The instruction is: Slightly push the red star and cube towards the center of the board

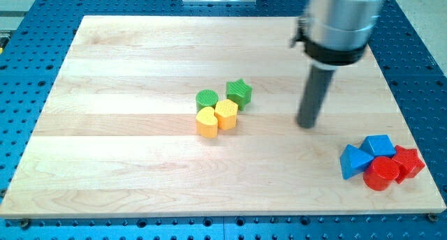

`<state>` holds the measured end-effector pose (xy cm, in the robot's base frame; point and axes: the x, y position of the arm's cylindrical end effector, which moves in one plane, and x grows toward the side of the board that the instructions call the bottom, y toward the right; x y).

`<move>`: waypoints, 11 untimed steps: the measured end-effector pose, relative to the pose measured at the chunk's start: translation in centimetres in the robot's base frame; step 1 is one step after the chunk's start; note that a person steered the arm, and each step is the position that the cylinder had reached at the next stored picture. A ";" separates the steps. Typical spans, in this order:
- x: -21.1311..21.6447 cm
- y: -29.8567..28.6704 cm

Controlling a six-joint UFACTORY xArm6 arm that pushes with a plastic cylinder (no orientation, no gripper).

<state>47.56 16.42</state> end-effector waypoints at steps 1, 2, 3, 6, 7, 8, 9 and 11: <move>0.0 7.5; 0.0 15.3; 3.6 18.0; 11.2 15.6; 11.0 12.3; 9.9 11.8; 9.9 11.8; 8.1 11.6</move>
